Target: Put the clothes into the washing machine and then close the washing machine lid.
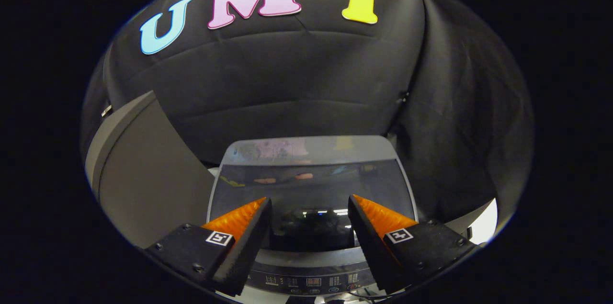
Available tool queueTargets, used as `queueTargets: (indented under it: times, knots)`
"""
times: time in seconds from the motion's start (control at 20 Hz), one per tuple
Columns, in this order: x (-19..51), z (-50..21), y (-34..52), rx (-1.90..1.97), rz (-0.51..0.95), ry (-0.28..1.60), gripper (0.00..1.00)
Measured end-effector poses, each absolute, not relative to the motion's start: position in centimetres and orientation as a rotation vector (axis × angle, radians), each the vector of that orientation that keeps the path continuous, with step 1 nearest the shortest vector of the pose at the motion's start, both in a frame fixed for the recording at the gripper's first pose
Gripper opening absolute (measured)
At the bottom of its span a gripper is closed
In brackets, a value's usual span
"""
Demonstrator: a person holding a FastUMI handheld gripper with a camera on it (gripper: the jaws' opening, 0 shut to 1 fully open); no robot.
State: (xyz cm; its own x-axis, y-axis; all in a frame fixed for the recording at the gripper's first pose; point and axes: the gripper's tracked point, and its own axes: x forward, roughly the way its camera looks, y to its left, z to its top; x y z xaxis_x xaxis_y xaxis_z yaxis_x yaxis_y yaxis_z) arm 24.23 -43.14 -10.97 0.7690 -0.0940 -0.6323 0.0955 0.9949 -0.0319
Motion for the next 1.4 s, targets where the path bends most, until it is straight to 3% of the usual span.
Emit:
queueTargets:
  times: [0.7,1.4]
  knots:
    - [21.4,-16.8,-43.8,-0.018,-0.097,0.832,1.0]
    - [23.0,8.0,-39.8,-0.02,-0.003,0.287,0.99]
